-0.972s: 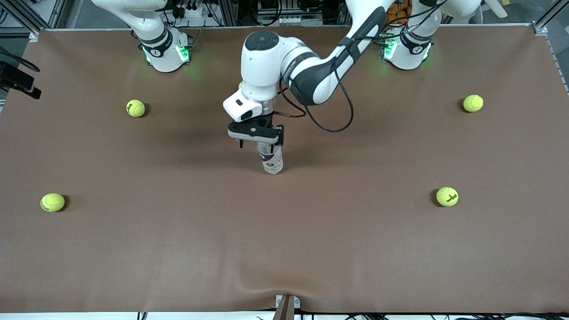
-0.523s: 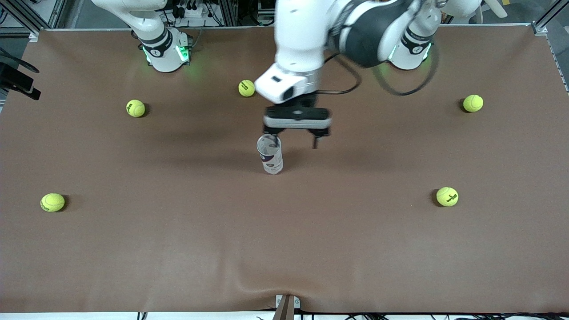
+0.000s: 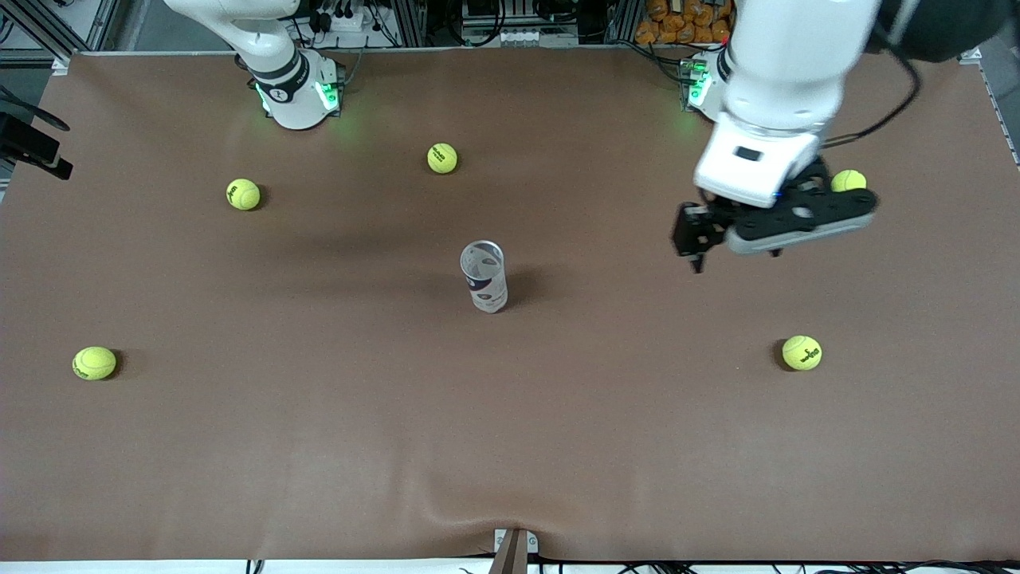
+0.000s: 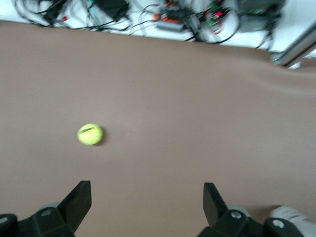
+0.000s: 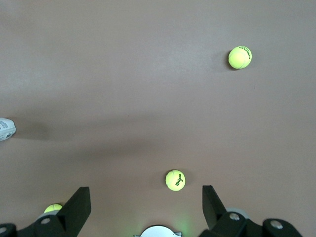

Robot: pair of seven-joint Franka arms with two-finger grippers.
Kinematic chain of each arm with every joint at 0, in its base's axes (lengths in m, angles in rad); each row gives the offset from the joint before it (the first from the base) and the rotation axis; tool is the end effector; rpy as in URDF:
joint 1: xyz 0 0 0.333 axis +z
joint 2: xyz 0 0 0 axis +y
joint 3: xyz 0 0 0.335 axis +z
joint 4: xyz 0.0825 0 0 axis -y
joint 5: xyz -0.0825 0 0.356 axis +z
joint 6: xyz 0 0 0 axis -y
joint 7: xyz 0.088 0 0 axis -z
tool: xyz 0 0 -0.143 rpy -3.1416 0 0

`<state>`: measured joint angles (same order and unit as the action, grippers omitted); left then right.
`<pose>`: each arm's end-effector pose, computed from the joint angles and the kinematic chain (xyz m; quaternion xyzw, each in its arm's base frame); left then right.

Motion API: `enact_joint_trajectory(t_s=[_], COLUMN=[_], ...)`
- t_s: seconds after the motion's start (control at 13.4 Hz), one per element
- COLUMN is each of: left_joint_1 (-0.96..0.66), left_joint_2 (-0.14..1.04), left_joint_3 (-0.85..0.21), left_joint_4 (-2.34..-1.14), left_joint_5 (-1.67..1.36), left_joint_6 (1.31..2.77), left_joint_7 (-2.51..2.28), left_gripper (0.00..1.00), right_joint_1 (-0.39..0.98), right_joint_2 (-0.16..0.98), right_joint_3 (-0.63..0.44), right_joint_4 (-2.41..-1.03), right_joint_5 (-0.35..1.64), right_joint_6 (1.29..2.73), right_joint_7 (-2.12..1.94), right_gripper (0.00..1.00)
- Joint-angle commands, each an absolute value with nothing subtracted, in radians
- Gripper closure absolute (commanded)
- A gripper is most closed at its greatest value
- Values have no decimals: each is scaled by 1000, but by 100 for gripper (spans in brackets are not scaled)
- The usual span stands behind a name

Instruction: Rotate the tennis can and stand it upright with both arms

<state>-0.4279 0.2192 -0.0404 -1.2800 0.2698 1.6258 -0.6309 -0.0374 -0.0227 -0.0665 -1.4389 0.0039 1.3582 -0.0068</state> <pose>0.5601 -0.2386 0.6238 -0.9861 -0.0822 -0.1215 0.0782 0.4909 -0.0510 0.6582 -0.9984 0.0481 0.0288 0.0043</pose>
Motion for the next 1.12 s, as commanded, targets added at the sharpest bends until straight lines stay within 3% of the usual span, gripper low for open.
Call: enact_joint_trajectory(t_s=[0.0,0.37,0.75,1.05], left_joint_1=[-356,-172,-155,-132], left_joint_2=[147,103,6,-32], left_joint_3=[-49,-48,41,51], left_joint_4=[-1310,-1318,-1419,-1470], left_joint_5=[223,78,19,28], left_joint_6=[1505,1395,1367,1379], left_joint_7=[-550,-350,-189,-124], left_gripper=[0,0,0,0], right_joint_1=[-46,-46,-44,-46], right_joint_2=[-25,-25,-25,-25], right_joint_3=[-64,-64,-63,-64], right_joint_4=[-1436,-1436,-1436,-1436], right_joint_5=[14,14,17,14], right_joint_6=[1359,1364,1364,1364], right_joint_7=[-9,-9,-9,-9], right_gripper=[0,0,0,0])
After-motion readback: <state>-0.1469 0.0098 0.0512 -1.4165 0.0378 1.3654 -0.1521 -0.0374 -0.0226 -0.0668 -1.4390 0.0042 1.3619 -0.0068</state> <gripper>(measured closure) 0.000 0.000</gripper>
